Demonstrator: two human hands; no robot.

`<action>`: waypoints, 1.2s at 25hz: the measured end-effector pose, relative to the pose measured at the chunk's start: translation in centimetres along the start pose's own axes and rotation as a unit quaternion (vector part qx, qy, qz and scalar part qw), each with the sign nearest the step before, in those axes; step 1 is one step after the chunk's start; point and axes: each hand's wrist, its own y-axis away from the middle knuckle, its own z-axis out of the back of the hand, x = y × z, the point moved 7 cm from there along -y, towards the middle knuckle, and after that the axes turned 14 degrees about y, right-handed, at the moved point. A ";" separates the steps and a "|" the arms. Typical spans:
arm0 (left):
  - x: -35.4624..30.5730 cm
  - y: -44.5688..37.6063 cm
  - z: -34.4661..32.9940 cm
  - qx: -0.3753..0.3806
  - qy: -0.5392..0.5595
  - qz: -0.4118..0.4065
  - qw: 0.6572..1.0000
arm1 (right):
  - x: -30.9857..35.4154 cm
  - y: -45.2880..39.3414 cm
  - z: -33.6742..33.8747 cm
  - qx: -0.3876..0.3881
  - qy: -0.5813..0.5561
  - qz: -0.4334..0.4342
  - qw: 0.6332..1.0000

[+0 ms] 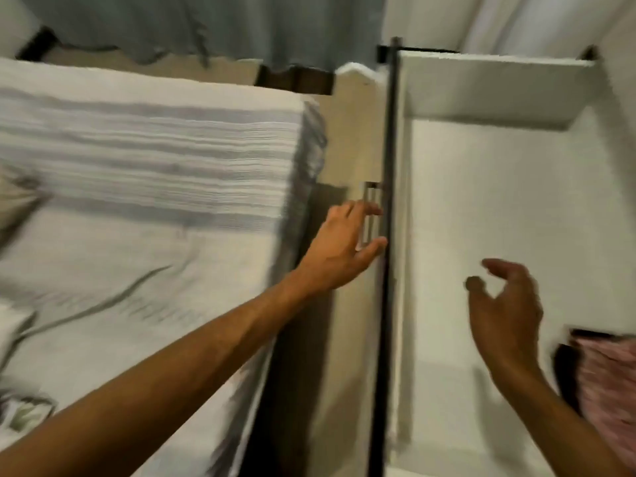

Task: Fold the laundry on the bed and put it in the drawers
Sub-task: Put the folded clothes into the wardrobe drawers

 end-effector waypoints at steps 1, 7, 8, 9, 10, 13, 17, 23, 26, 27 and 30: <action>2.7 3.9 5.4 -0.044 -0.015 0.027 0.999 | 5.1 2.0 -2.2 0.018 0.000 0.057 0.998; 20.3 33.7 26.6 -0.217 -0.012 0.268 0.939 | 25.3 19.8 -19.9 0.204 0.023 0.291 0.934; 22.9 39.3 28.9 -0.245 -0.002 0.306 0.920 | 27.2 23.7 -23.8 0.246 0.026 0.310 0.918; 25.4 44.5 31.0 -0.277 0.016 0.339 0.899 | 28.9 27.5 -27.5 0.285 0.028 0.328 0.900; 27.2 48.9 32.5 -0.312 0.037 0.361 0.878 | 30.0 30.8 -30.8 0.326 0.033 0.333 0.884; 32.8 63.0 36.6 -0.440 0.076 0.422 0.789 | 32.6 42.6 -42.5 0.473 0.087 0.294 0.826; 38.0 75.6 37.6 -0.563 0.173 0.496 0.638 | 34.2 53.3 -54.7 0.541 0.183 0.293 0.767; 42.5 77.2 34.6 -0.493 0.424 0.495 0.577 | 34.7 58.6 -61.6 0.409 0.415 0.388 0.714; 43.1 75.4 34.2 -0.479 0.457 0.470 0.584 | 33.3 58.0 -62.1 0.475 0.312 0.333 0.752; 43.3 74.8 34.1 -0.476 0.464 0.467 0.583 | 32.9 58.1 -62.1 0.490 0.299 0.333 0.748; 43.2 72.6 33.3 -0.497 0.496 0.432 0.567 | 31.9 58.9 -61.0 0.513 0.288 0.377 0.715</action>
